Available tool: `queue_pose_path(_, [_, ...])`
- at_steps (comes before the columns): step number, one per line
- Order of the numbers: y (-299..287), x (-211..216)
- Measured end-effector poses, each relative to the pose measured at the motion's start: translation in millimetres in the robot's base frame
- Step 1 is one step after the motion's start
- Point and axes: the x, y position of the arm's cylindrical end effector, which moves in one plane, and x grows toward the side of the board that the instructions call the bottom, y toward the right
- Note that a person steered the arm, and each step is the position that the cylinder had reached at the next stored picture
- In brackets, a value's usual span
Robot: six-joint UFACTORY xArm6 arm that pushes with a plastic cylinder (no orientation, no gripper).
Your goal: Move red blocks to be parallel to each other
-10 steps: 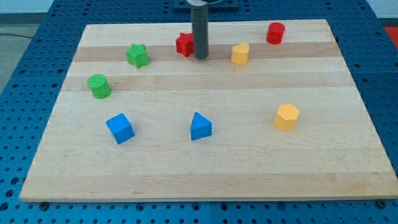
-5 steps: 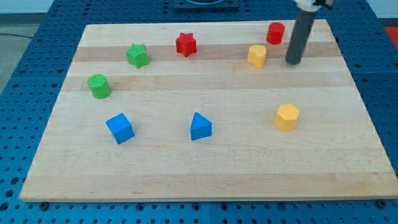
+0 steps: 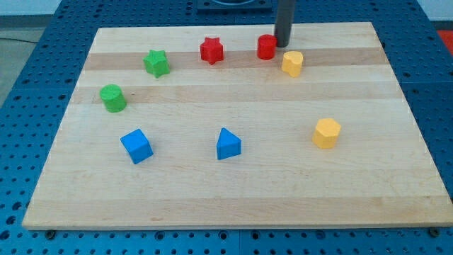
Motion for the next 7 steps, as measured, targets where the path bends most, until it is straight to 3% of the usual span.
queue_pose_path(2, [32,-6])
queue_pose_path(3, [124,-15])
queue_pose_path(4, [183,46])
queue_pose_path(5, [216,61])
queue_pose_path(7, [221,60])
